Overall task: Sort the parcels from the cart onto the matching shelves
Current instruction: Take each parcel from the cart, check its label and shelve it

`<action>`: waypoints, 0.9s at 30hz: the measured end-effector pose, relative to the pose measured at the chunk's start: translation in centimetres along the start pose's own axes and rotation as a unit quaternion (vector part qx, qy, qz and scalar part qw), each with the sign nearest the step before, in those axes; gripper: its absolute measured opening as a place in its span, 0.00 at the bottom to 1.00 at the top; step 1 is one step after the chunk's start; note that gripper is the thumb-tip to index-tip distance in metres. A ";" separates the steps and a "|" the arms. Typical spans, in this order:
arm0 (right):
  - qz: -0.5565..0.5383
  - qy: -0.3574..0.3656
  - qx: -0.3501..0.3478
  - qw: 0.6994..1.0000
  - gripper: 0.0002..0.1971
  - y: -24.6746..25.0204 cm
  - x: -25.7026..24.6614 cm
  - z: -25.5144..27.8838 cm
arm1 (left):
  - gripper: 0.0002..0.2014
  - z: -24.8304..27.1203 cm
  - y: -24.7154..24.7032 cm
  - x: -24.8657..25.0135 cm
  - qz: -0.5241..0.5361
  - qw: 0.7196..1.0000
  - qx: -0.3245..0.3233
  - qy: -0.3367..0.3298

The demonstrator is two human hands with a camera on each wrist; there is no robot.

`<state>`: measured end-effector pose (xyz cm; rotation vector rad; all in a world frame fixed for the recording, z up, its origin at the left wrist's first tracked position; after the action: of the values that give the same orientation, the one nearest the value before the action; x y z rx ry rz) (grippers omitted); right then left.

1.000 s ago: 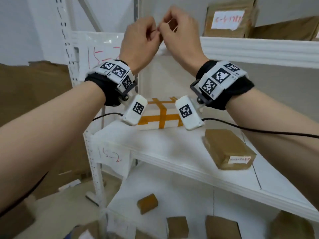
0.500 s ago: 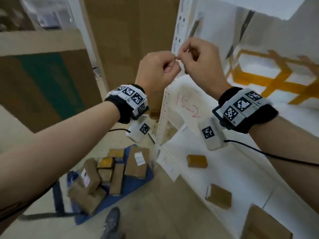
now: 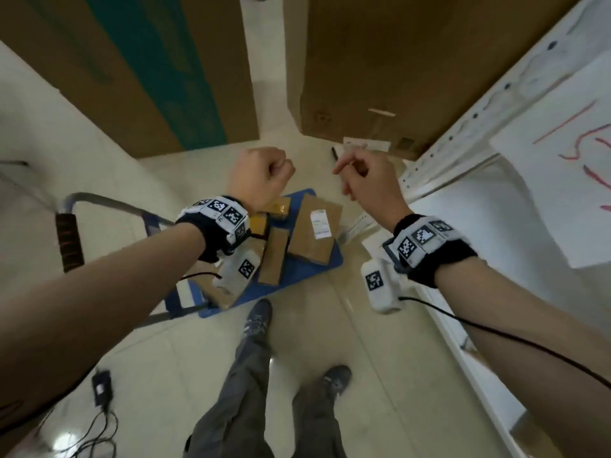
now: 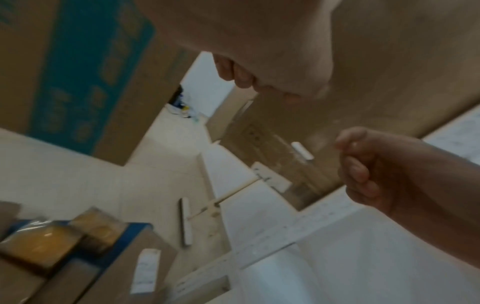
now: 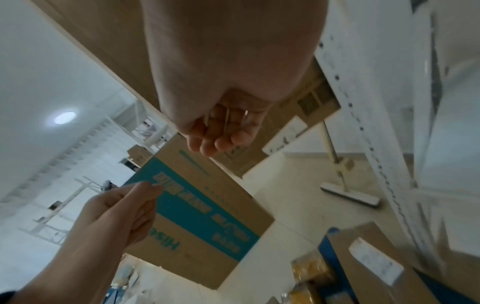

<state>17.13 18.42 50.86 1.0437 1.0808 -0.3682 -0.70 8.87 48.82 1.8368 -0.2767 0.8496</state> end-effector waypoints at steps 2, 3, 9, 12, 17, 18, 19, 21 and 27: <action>-0.008 -0.044 -0.019 0.999 0.11 -3.3 2.1 -1.1 | 0.19 0.5 -0.3 -4.6 -0.007 0.999 -0.014 0.045; -0.012 -0.063 -0.027 0.998 0.12 -5.0 3.2 -1.7 | 0.19 0.8 -0.5 -6.8 -0.008 0.997 -0.020 0.070; -0.043 -0.170 -0.052 0.983 0.12 -16.0 10.4 -4.9 | 0.22 3.6 -2.4 -19.4 -0.029 0.978 -0.070 0.194; -0.056 -0.241 -0.076 0.966 0.12 -21.1 13.7 -5.5 | 0.22 5.0 -4.1 -24.6 -0.010 0.962 -0.067 0.265; -0.100 -0.359 -0.120 0.920 0.09 -29.5 19.9 -5.4 | 0.20 9.0 -9.0 -33.2 0.053 0.902 -0.089 0.420; -0.110 -0.382 -0.130 0.908 0.09 -31.4 21.6 -5.2 | 0.20 10.2 -10.3 -35.1 0.059 0.886 -0.101 0.449; -0.118 -0.406 -0.138 0.896 0.10 -33.1 22.9 -4.8 | 0.19 11.5 -11.5 -36.5 0.071 0.869 -0.112 0.476; -0.137 -0.453 -0.150 0.868 0.10 -36.4 25.9 -3.9 | 0.15 14.0 -14.5 -39.3 0.125 0.826 -0.121 0.537; -0.195 -0.544 -0.192 0.794 0.21 -43.9 30.7 -1.7 | 0.09 19.7 -20.5 -44.7 0.176 0.751 -0.081 0.632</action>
<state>-0.07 4.65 2.03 0.1059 0.2537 -0.9001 -13.39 -8.38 0.33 0.7106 0.1962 2.0467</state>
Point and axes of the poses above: each hand's wrist, its own z-axis away from the middle knuckle, its own y-axis out of the back of the hand, x = y × z, the point moved 5 cm from there along -z, towards the middle knuckle, and after that the axes turned 4 degrees about x, right-handed, at the moved point
